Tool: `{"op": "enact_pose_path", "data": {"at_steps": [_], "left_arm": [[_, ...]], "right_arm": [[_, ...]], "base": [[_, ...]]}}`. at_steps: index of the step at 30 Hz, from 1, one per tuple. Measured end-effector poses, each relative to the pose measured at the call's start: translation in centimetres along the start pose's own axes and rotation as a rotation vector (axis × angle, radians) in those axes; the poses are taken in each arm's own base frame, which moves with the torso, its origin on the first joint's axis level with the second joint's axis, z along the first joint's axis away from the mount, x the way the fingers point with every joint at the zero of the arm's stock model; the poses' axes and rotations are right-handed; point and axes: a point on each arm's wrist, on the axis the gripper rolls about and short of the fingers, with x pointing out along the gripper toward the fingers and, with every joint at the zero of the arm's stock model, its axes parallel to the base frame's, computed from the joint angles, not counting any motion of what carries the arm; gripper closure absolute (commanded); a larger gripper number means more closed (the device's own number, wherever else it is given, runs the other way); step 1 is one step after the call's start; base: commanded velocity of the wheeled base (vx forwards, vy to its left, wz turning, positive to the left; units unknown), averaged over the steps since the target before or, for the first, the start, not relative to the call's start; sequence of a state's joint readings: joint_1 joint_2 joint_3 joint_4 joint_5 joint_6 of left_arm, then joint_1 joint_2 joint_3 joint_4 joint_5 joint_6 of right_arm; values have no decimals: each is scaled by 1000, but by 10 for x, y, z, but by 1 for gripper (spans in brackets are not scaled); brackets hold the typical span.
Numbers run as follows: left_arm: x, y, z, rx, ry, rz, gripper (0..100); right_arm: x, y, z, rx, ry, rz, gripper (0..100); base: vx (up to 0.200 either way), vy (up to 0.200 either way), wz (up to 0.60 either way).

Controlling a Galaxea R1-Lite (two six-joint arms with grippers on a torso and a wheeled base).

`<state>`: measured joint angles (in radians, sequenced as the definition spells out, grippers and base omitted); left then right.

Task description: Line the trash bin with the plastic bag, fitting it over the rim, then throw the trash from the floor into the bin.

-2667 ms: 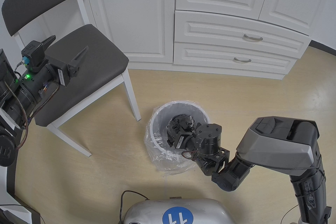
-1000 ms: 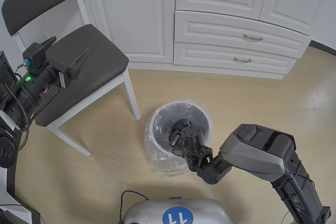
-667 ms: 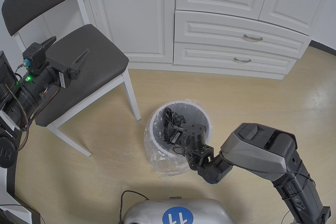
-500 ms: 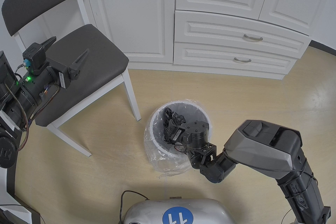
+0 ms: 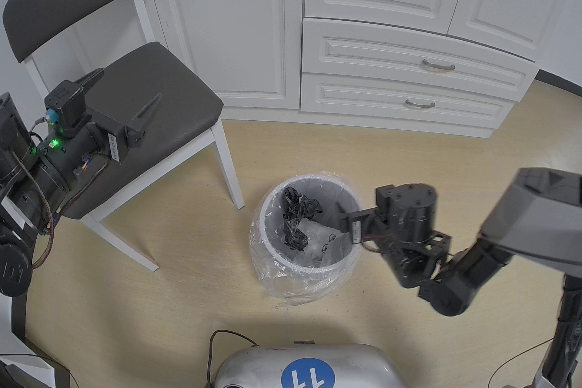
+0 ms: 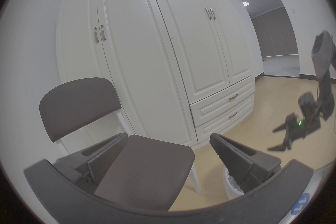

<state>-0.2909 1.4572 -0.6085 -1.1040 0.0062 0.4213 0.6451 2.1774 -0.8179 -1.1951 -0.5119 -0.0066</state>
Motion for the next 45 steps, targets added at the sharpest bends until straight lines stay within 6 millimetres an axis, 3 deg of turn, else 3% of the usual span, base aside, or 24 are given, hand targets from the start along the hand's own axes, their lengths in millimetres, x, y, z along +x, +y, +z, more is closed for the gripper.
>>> {"op": "enact_pose_path", "data": {"at_steps": [7, 13, 17, 22, 29, 36, 42, 45], "left_arm": [[17, -3, -5, 1, 15, -5, 0], [29, -2, -5, -127, 15, 33, 0], [19, 4, 6, -192, 1, 61, 0], [-19, 19, 31, -237, -22, 93, 0], [-76, 33, 53, -258, -50, 140, 0], [-124, 35, 57, -259, -37, 155, 0], [-166, 33, 58, -257, -21, 156, 0], [-187, 32, 58, -256, -17, 157, 0]], "right_arm": [[-58, -77, 52, -178, -115, -106, 0], [-113, -124, 97, -169, -314, -164, 0], [-145, -143, 118, -151, -424, -211, 0], [-184, -165, 133, -143, -493, -275, 0], [-239, -183, 129, -106, -433, -310, 0], [-301, -192, 117, -60, -454, -346, 0], [-354, -195, 90, -32, -535, -430, 0], [-371, -193, 74, -20, -555, -456, 0]], "base": [[0, 0, 0], [0, 0, 0], [0, 0, 0], [0, 0, 0], [0, 0, 0], [0, 0, 0], [0, 0, 0], [0, 0, 0]]}}
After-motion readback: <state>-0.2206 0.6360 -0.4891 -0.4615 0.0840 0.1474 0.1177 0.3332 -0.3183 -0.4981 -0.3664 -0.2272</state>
